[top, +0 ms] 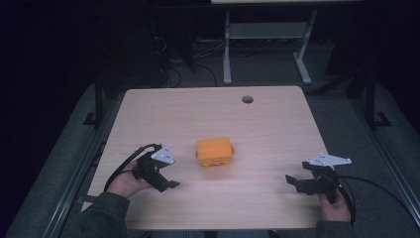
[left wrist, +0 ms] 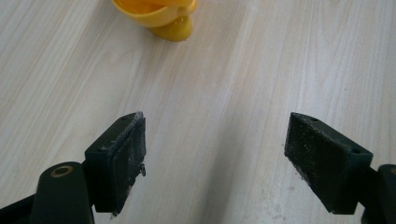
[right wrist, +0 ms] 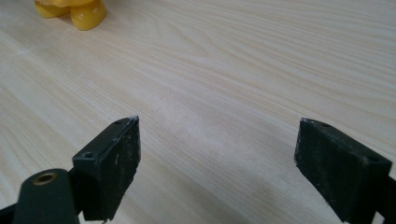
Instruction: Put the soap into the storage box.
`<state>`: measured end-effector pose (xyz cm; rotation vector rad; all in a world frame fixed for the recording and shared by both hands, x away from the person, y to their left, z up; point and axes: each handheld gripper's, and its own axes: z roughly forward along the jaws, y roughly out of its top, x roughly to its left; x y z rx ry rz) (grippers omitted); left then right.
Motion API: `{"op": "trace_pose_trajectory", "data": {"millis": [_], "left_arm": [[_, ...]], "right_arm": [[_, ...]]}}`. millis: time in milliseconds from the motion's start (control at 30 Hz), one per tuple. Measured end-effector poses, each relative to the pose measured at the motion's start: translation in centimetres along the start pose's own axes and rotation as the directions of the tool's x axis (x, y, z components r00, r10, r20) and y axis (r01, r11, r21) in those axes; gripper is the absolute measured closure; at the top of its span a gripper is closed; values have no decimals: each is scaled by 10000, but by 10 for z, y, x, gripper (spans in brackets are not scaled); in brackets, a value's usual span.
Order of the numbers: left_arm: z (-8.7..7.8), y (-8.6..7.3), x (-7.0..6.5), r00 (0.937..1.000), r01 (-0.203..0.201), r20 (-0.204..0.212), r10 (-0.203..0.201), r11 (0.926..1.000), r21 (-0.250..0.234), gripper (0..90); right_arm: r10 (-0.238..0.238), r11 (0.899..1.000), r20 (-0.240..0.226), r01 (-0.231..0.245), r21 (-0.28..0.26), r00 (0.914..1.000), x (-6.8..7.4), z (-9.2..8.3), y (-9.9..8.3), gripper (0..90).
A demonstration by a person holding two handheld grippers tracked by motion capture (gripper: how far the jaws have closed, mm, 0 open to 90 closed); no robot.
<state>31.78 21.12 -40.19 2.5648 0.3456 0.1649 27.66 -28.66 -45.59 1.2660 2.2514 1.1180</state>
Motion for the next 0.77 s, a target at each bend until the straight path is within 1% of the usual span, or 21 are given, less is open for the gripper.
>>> {"op": "trace_pose_trajectory", "data": {"millis": [100,133,200,233,267,367,400,533,567,600,633,700,767], "left_arm": [[0,-5,-2,10000,86,19,-86,10000,7,199],[-1,-6,-3,10000,1,-16,-1,10000,31,198],[-1,-9,-5,9999,99,-70,-99,9999,-96,198],[-2,-10,-5,10000,29,-77,-30,10000,-83,198],[-2,-11,-6,9999,113,-91,-114,9998,-160,198],[-3,-15,-8,9998,170,-128,-172,9996,-209,198],[-4,-17,-8,9998,133,-128,-135,9998,-159,197],[-2,-26,-14,9992,337,-189,-342,9990,-290,197],[-2,-26,-14,9992,337,-189,-342,9990,-290,197],[-2,-31,-17,9991,371,-210,-378,9988,-306,197],[-2,-31,-17,9991,371,-210,-378,9988,-306,198],[-1,-41,-26,9988,352,-328,-363,9988,-326,202],[-1,-44,-29,9986,364,-361,-375,9989,-311,201]], "right_arm": [[23,10000,30,-23,11,10000,0,0,0,140],[30,10000,36,-30,15,10000,0,0,0,139],[43,10000,48,-43,23,10000,0,0,0,139],[44,10000,54,-45,25,10000,0,0,-1,139],[33,10000,58,-33,28,10000,0,0,-1,139],[42,10000,63,-42,34,10000,0,0,-1,139],[46,10000,68,-47,34,10000,0,0,-1,140],[77,10000,60,-77,45,10000,0,0,-1,140],[77,10000,60,-77,45,10000,0,0,-1,140],[79,9999,50,-80,61,10000,0,0,-1,140],[79,9999,50,-80,61,10000,0,0,-1,140],[71,9999,33,-71,71,10000,1,0,-1,140],[70,10000,25,-70,65,10000,1,0,-1,140]]}}
